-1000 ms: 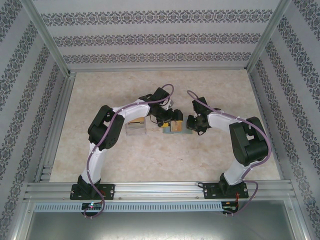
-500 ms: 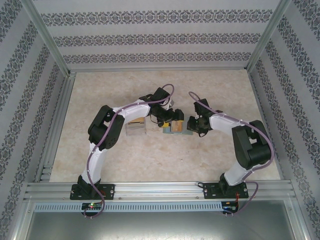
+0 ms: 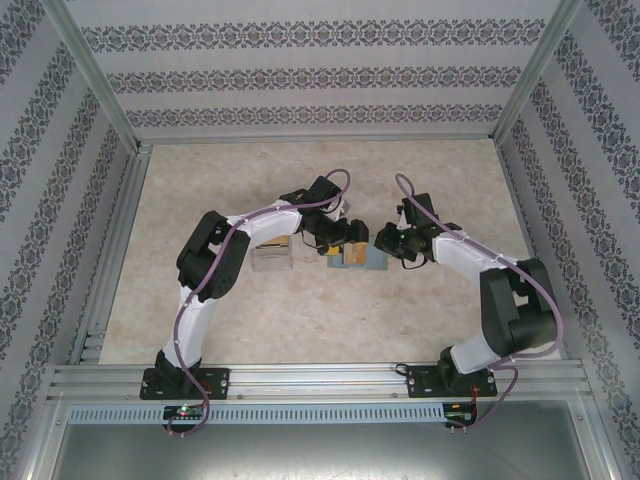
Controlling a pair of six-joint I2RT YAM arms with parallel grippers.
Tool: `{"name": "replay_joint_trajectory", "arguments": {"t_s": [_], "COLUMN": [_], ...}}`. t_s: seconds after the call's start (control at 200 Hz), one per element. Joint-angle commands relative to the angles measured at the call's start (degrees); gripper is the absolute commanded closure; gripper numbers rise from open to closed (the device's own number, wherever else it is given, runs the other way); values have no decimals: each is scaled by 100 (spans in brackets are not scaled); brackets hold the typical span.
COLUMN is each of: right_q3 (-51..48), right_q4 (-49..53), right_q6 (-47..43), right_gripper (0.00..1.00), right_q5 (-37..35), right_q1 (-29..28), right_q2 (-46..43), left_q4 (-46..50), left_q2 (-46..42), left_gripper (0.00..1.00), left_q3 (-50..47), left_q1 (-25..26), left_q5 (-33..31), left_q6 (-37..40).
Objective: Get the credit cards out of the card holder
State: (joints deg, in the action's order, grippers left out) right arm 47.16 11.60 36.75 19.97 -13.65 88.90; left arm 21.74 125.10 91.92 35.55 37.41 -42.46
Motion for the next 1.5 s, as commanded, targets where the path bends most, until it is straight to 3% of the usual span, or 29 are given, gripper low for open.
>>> {"name": "replay_joint_trajectory", "arguments": {"t_s": [0.0,0.195,0.575,0.749,0.864,1.494], "right_q3": [-2,-128,-285,-381,-463,-806], "right_q4": [-627,-1287,-1614,-1695,-1704,-1770], "right_q6": [370,721,892,909,910,582], "right_gripper": [80,80,81,97,100,100], "right_q5": [890,1423,1642,1686,1682,2048], "right_q1": [-33,2,51,115,202,801], "right_q2": [368,890,1221,1193,1117,813], "left_q4": [50,41,-3,28,99,283], "left_q2": [86,77,102,95,109,142], "left_gripper": [13,13,17,17,17,18], "left_q3": [-29,-24,-34,-21,-6,-34], "left_q1": [48,49,48,50,32,-48], "left_q5": [-102,-102,-67,-93,-149,-280], "left_q6": [81,68,18,28,37,28]}}
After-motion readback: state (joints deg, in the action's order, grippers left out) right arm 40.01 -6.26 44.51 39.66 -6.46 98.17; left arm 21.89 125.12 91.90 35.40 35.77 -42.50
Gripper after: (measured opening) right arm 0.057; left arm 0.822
